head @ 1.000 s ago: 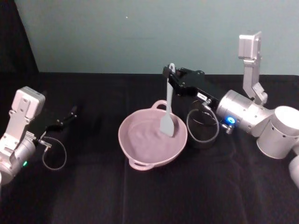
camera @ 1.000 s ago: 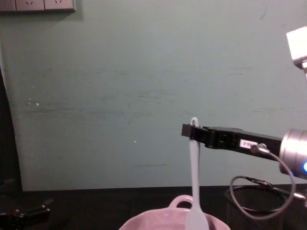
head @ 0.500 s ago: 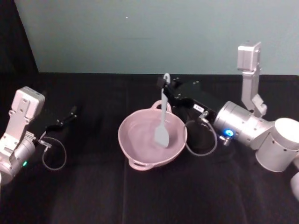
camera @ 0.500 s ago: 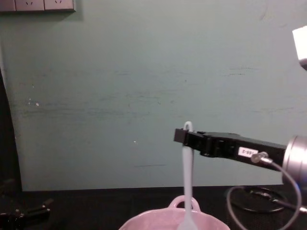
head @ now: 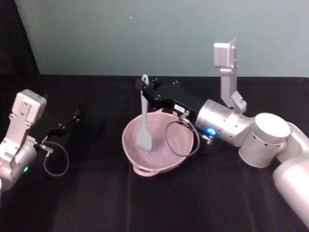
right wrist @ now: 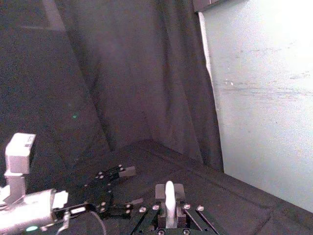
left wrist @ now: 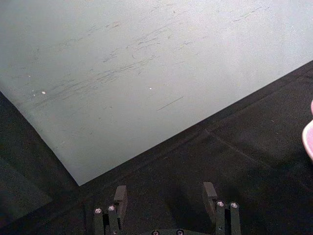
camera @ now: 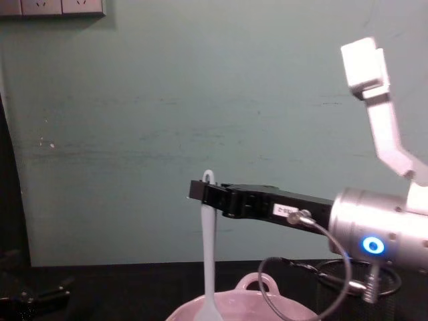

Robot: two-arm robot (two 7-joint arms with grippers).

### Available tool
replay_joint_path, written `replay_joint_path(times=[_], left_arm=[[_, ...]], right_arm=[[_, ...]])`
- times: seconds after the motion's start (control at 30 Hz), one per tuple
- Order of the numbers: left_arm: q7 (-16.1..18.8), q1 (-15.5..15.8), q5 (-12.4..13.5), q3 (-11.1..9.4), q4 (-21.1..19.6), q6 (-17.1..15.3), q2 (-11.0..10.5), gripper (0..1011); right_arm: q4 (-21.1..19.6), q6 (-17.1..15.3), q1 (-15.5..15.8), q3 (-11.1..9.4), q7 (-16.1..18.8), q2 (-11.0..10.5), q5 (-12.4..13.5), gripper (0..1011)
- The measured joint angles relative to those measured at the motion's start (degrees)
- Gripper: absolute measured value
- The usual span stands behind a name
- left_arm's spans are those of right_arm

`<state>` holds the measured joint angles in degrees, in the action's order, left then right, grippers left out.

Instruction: Use the one hand to pick up the spoon and stir the clear water in the bowl.

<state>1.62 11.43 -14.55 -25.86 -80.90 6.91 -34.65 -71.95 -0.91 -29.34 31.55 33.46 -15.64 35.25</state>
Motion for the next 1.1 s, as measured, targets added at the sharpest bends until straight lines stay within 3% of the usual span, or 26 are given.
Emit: replay_joint_path(times=[0.23,0.5,0.7,1.1], left_arm=[[0.0,0.0,0.0,0.0,0.0,0.0,0.0,1011],[0.0,0.0,0.0,0.0,0.0,0.0,0.0,1011],[0.0,0.0,0.0,0.0,0.0,0.0,0.0,1011],[0.0,0.0,0.0,0.0,0.0,0.0,0.0,1011]], right_arm=[[6.8,1.1,-3.9,0.3,0.9,2.7,-0.4,109],[10.5,1.9,-5.8,-1.3,0.9,3.4,-0.6,109],[9.5,2.0,-4.9,-2.7,0.1,2.2,-0.6,109],[0.6,0.8,1.4,-5.4,-2.2,-2.6,-0.2,109]])
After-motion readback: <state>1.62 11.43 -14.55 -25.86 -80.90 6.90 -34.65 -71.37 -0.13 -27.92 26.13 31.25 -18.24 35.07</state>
